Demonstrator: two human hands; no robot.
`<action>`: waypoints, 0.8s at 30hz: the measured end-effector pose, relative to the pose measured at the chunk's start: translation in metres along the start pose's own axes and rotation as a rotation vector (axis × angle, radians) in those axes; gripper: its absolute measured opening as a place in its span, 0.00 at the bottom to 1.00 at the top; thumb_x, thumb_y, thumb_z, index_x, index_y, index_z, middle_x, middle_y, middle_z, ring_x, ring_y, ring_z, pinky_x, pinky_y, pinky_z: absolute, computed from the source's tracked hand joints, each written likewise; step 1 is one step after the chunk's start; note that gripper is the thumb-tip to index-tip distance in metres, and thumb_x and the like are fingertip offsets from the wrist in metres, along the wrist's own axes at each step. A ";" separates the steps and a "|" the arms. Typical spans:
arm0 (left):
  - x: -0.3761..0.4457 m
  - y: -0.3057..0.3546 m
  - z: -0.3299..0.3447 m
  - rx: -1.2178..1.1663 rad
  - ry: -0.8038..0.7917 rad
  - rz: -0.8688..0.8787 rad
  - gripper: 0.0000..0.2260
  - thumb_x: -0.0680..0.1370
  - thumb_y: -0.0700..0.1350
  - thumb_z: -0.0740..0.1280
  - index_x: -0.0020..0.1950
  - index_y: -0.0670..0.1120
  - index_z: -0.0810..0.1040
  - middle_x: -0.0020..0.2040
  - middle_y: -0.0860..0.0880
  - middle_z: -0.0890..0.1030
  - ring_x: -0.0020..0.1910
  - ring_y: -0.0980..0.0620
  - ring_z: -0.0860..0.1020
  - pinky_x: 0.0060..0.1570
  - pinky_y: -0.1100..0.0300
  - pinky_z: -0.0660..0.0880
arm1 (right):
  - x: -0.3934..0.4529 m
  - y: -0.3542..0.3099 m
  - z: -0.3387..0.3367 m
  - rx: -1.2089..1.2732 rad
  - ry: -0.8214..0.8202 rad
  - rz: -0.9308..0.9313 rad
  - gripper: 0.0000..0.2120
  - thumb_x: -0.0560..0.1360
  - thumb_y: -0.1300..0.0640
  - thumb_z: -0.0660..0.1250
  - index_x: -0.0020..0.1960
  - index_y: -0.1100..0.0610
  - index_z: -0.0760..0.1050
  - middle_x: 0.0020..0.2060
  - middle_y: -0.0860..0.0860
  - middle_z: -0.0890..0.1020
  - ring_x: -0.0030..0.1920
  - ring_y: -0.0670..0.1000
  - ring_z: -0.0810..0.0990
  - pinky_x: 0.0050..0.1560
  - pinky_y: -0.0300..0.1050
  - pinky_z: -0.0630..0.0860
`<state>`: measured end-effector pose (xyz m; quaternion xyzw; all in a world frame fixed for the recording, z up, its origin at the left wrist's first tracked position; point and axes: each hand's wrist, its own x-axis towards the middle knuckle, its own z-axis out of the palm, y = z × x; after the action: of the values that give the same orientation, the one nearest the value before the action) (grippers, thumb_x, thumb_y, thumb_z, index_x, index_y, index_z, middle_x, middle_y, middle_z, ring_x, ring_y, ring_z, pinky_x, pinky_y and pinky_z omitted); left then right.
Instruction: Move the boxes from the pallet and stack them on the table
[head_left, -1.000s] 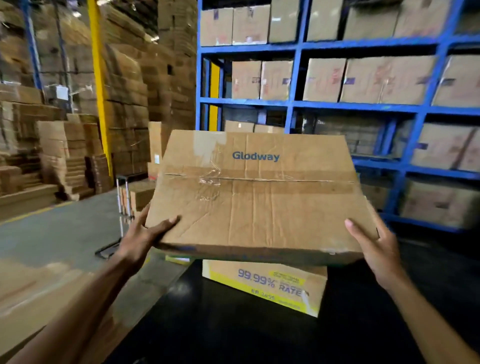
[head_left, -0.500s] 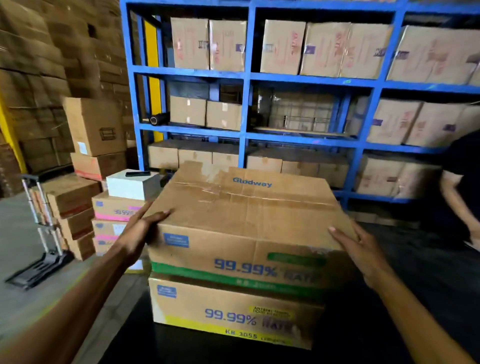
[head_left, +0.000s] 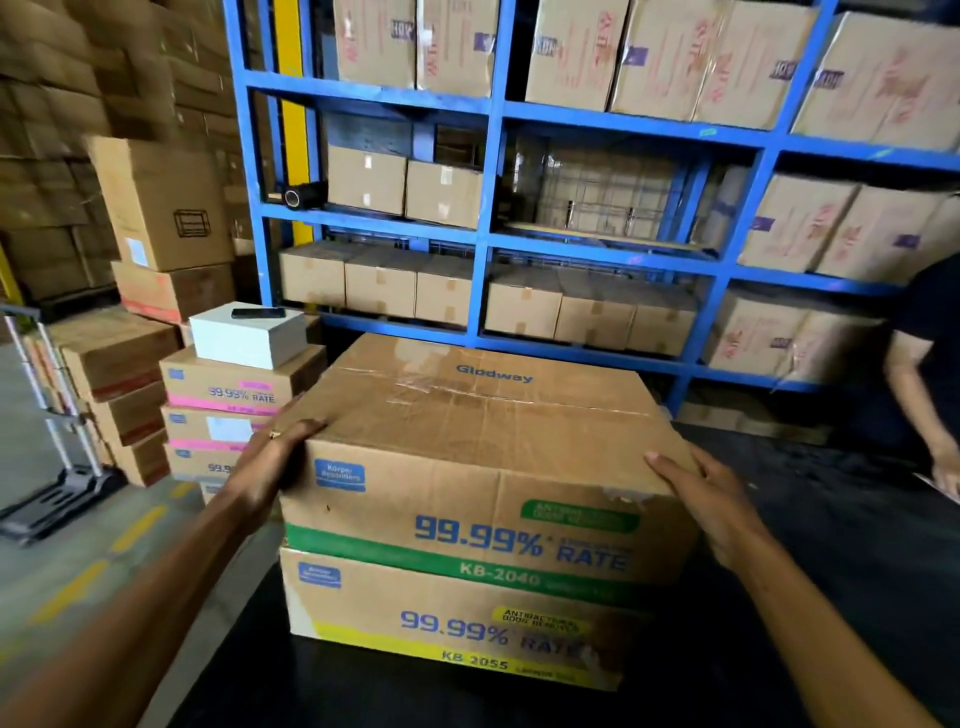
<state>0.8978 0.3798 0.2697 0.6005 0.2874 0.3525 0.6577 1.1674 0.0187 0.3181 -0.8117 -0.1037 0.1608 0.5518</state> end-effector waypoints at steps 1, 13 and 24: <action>-0.001 0.000 0.001 0.016 0.005 -0.003 0.23 0.69 0.54 0.71 0.64 0.53 0.77 0.54 0.49 0.85 0.54 0.46 0.82 0.53 0.50 0.75 | 0.000 0.001 0.000 0.001 -0.006 0.002 0.33 0.71 0.44 0.70 0.73 0.44 0.63 0.65 0.55 0.75 0.56 0.57 0.77 0.55 0.57 0.76; -0.023 -0.052 -0.015 -0.122 0.078 -0.153 0.37 0.73 0.72 0.53 0.73 0.49 0.68 0.70 0.47 0.73 0.70 0.46 0.70 0.66 0.47 0.66 | -0.013 0.062 -0.002 0.454 -0.054 0.100 0.35 0.75 0.30 0.46 0.72 0.51 0.66 0.68 0.54 0.73 0.69 0.57 0.69 0.70 0.57 0.61; -0.042 -0.072 0.001 -0.054 0.151 -0.268 0.31 0.78 0.67 0.49 0.70 0.47 0.70 0.68 0.42 0.74 0.62 0.45 0.75 0.53 0.51 0.70 | -0.005 0.124 0.043 0.574 -0.036 0.178 0.40 0.64 0.21 0.51 0.68 0.42 0.71 0.67 0.49 0.75 0.66 0.56 0.72 0.67 0.64 0.65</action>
<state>0.8828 0.3433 0.1967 0.5104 0.4041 0.3132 0.6914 1.1452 0.0082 0.1885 -0.6256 0.0079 0.2456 0.7404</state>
